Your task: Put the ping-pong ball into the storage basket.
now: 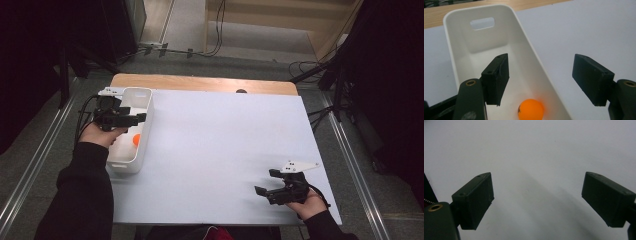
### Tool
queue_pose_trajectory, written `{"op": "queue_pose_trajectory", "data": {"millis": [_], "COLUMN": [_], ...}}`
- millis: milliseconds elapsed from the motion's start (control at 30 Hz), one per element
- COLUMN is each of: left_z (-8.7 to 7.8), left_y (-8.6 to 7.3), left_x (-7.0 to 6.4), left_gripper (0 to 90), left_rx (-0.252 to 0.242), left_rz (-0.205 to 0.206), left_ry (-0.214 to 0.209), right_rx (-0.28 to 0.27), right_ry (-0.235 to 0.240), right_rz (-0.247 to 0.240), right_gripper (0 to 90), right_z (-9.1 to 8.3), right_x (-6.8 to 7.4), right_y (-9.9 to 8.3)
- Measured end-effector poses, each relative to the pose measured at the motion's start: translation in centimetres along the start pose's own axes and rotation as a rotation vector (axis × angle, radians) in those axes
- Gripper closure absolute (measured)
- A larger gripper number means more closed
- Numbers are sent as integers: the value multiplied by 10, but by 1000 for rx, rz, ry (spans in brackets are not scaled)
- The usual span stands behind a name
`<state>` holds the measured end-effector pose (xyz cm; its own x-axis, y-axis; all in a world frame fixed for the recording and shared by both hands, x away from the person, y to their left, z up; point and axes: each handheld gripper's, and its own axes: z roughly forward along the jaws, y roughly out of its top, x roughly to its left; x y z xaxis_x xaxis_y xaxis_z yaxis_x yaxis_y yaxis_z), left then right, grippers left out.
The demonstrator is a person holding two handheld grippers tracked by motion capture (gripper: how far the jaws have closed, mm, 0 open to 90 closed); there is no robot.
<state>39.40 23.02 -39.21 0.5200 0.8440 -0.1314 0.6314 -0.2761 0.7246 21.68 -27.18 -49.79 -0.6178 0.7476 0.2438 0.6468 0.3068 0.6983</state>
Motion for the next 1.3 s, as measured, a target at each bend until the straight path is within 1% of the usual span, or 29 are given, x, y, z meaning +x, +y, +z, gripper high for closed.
{"op": "queue_pose_trajectory", "data": {"millis": [67, 100, 133, 167, 200, 367, 400, 633, 767, 867, 1000, 1067, 1200, 1300], "left_z": [0, 0, 0, 1, 1, 4, 5, 10, 12, 13, 16, 18, 22, 23], "left_y": [1, 1, 1, 1, 1, 1, 1, 2, 1, 1, 0, 0, -1, -2], "left_x": [-2, -3, -4, -5, -6, -13, -14, -27, -35, -39, -45, -49, -59, -65], "left_gripper": [299, 286, 263, 263, 263, 263, 263, 262, 262, 262, 262, 262, 262, 256], "left_rx": [-5, -2, -4, -2, 1, 6, 7, 21, 32, 34, 25, 31, 47, 50], "left_rz": [-3, 3, -2, -3, 5, 30, 29, 67, 89, 93, 93, 98, 133, 157], "left_ry": [-18, -30, -37, -47, -53, -53, -58, -91, -89, -110, -135, -145, -137, -148], "right_rx": [0, 1, 0, 0, 0, 1, 1, 1, -1, -1, -2, 0, -1, -2], "right_ry": [0, 0, 0, 0, 0, -1, 0, -1, -1, 2, 1, 0, -2, -3], "right_rz": [0, 0, 0, 0, 0, -1, -1, -1, 2, 4, 3, 1, 5, 6], "right_gripper": [93, 93, 93, 93, 93, 93, 93, 93, 93, 93, 93, 93, 93, 93], "right_z": [0, 0, 0, 0, 0, 0, 0, 0, 0, -1, 0, 0, 0, 0], "right_x": [0, 0, 0, 0, 0, 0, 0, 0, 0, 0, 0, 0, 0, 0], "right_y": [0, 0, 0, 0, 0, 0, 0, 0, 0, 0, 0, 0, 0, 0]}}
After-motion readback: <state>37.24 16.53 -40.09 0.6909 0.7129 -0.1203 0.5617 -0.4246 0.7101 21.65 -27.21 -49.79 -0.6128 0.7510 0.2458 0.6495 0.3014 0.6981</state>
